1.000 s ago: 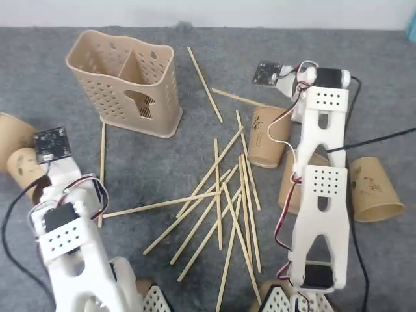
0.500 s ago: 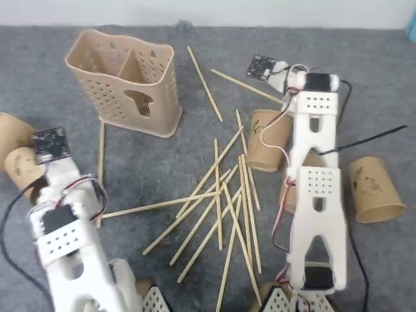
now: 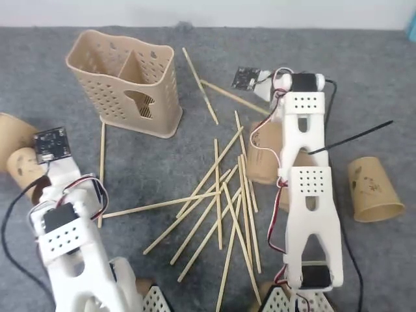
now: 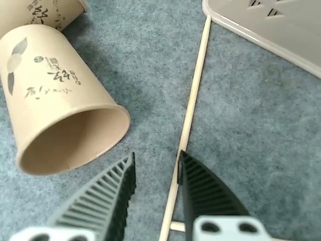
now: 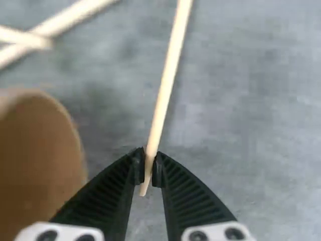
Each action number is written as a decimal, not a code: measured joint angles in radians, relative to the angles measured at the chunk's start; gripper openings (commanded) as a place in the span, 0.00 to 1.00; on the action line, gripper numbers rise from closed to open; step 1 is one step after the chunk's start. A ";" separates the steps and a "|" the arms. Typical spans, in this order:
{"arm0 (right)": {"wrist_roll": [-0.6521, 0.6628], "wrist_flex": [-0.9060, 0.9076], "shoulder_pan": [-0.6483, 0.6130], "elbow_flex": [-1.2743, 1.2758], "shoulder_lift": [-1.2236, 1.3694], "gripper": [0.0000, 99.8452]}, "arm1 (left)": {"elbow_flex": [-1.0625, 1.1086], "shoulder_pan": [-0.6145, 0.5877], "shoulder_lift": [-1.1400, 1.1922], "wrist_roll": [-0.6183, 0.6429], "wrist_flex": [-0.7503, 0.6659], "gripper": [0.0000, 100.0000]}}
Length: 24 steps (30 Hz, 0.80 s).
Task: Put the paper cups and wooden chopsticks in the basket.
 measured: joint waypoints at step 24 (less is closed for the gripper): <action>-0.224 0.012 -0.084 0.000 -0.146 0.01 | 0.000 0.000 0.000 0.000 -0.003 0.13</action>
